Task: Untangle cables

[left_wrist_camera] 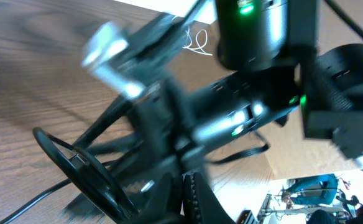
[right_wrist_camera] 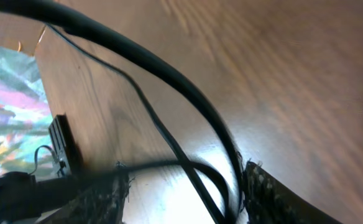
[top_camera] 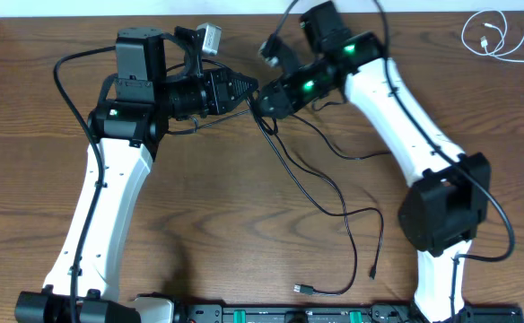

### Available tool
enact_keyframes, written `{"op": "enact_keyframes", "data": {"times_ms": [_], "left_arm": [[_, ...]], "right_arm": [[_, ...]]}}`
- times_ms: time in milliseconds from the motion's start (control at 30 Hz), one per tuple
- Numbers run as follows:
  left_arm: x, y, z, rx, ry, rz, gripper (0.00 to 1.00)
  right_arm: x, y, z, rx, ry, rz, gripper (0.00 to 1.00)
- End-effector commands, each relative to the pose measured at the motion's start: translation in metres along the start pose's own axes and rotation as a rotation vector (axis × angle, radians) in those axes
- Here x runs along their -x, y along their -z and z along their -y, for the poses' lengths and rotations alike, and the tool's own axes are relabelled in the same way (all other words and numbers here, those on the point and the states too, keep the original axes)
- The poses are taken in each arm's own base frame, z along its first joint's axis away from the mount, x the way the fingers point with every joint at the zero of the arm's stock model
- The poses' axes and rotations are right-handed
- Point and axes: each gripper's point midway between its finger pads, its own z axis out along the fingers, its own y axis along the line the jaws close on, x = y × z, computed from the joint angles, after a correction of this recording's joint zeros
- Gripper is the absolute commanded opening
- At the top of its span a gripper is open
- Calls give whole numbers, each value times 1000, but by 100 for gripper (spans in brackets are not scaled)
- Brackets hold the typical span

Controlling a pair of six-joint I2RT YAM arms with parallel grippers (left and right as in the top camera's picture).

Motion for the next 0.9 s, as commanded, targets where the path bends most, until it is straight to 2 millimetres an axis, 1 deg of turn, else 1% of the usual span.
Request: {"op": "enact_keyframes", "data": {"times_ms": [0,167,233,333,467,500,600,633,700,733,767,867], "left_arm": [[1,1,5,-26,5,-2,7],[3,1,6,-33,42,3,7],[5,1,12,-64,34,5,7],[8,2,23,-118,17,5,7],[12,2,25,-127,48,16,7],[13,3,25,-128,46,18,7],[14,3,26,-129,55,22,7],[16,6,25,-127,53,31,7],[20,11,22,-119,53,48,7],[24,16,18,-109,56,64,7],[27,20,14,-101,60,78,7],[40,40,-5,-60,92,134,7]], "right_arm": [[-5,-16,1,-7,-61,-26,55],[-2,-20,22,-164,-148,-12,52],[-2,-18,34,-231,-192,-4,52],[-5,-21,39,-250,-210,-10,52],[-9,-28,43,-251,-222,-27,50],[-10,-30,46,-258,-235,-31,49],[-15,-27,65,-330,-295,-33,47],[-19,-21,77,-389,-331,-34,46],[-24,-13,91,-459,-369,-33,43],[-28,-4,104,-516,-398,-33,42],[-31,1,111,-545,-411,-36,41],[-45,27,139,-632,-474,-52,40]]}}
